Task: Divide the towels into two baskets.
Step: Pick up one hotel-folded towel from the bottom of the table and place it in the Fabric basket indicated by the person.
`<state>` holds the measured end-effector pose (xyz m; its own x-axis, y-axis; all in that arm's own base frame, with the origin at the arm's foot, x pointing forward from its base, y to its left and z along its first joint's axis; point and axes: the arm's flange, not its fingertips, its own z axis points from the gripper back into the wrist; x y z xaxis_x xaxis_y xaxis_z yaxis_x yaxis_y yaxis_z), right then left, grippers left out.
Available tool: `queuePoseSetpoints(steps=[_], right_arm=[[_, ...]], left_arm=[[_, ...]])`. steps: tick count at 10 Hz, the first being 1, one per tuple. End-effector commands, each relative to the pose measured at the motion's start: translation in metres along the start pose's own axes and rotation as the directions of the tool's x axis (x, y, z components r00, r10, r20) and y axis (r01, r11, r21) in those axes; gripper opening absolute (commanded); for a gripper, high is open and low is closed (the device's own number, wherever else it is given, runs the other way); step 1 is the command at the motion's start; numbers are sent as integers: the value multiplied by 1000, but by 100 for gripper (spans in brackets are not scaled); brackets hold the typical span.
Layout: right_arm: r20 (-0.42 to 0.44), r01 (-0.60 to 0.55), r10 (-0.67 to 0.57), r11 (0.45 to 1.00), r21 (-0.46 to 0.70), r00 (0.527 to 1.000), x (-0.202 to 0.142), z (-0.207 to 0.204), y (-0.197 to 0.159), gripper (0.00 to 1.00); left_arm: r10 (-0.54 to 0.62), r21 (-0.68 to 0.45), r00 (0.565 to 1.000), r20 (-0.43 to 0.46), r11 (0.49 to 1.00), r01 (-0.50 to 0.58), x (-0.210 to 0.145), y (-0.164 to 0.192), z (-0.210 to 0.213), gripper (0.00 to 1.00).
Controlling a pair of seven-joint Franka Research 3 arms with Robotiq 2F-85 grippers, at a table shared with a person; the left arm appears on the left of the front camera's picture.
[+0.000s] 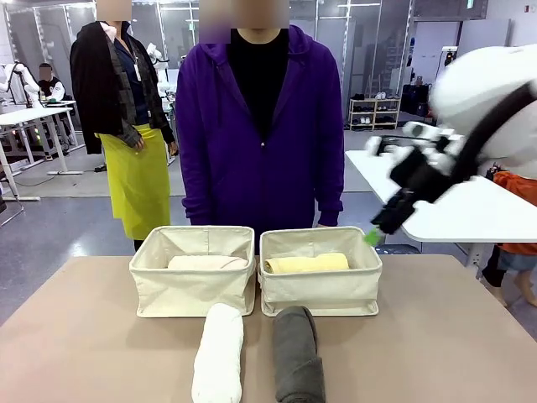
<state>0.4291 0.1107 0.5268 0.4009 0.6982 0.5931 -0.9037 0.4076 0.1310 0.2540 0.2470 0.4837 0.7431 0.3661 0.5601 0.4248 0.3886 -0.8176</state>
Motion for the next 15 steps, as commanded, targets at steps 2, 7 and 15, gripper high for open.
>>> queuePoseSetpoints(steps=[2, 7, 15], right_arm=[[137, 215, -252, 948, 235, 958, -87, 34, -3, 100], [219, 575, -661, 740, 349, 717, -278, 90, 16, 100], [224, 606, -692, 714, 350, 686, -318, 95, 15, 100]], left_arm=[[-10, -11, 1000, 4, 1000, 10, 0, -4, 2, 97], [-10, -11, 1000, 4, 1000, 10, 0, -4, 2, 97], [-10, -11, 1000, 4, 1000, 10, 0, -4, 2, 97]])
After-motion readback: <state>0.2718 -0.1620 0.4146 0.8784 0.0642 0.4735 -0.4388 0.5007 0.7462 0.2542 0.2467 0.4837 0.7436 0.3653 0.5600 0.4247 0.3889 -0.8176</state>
